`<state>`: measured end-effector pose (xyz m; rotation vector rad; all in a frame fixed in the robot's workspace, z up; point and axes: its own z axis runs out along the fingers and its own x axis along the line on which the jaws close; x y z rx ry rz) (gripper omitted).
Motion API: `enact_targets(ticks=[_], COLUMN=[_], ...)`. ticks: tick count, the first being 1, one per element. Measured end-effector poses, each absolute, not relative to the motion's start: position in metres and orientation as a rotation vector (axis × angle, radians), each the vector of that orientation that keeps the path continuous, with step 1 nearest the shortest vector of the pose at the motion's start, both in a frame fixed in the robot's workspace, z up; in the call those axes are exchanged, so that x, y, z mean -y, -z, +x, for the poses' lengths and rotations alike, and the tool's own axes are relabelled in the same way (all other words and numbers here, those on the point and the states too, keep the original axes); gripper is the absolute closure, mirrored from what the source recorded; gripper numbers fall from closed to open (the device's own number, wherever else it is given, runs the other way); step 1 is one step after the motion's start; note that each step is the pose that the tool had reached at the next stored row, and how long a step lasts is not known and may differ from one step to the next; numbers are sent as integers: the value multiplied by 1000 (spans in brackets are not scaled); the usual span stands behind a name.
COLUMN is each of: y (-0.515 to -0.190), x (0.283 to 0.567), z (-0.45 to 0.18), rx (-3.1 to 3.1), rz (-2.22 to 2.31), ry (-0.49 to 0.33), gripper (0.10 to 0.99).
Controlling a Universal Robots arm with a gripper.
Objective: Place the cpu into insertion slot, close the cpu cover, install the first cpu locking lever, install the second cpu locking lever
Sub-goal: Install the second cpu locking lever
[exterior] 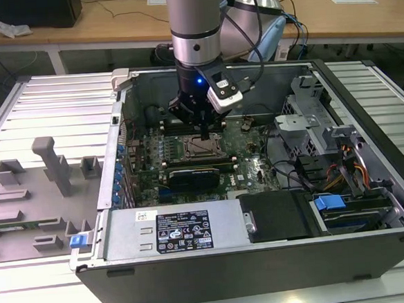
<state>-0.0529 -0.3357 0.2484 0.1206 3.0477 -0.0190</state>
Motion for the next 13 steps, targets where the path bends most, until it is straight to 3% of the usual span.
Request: enact_targets(ticks=[13], y=[-248], x=[354], z=[-53], rx=[-3048], rz=[120], ry=[18], gripper=[980])
